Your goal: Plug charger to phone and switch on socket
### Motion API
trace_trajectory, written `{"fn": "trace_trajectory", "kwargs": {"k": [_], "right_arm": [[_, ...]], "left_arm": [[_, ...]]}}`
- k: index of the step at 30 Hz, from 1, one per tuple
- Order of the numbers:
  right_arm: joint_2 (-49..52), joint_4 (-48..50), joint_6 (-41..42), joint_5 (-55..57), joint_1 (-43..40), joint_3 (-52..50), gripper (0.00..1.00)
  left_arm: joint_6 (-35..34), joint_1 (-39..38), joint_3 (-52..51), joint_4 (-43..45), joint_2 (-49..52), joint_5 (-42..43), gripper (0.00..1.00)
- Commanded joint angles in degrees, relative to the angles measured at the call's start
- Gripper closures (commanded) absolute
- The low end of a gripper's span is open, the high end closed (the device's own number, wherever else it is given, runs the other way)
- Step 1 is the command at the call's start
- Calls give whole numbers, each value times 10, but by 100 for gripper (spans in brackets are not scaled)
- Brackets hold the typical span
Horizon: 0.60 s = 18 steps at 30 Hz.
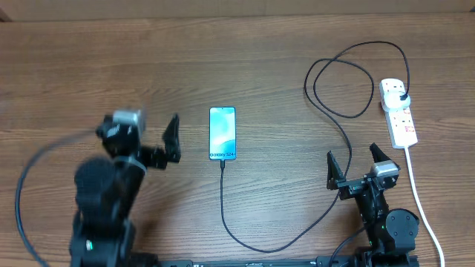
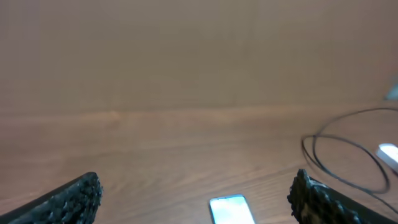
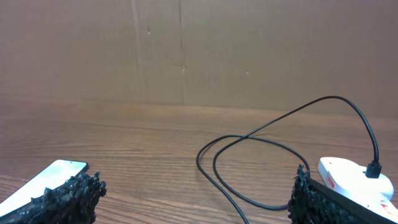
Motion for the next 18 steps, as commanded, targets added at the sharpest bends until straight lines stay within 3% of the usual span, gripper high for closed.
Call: {"fn": "trace_trajectory", "kwargs": {"k": [1, 10, 18], "right_arm": [[-6, 2, 1, -2, 3, -6, 0], [-6, 2, 1, -2, 3, -6, 0], [-6, 2, 1, -2, 3, -6, 0]], "left_arm": [[14, -6, -89, 37, -101, -50, 0], [35, -6, -269, 147, -271, -63, 0], [79, -6, -341, 168, -339, -65, 1]]}}
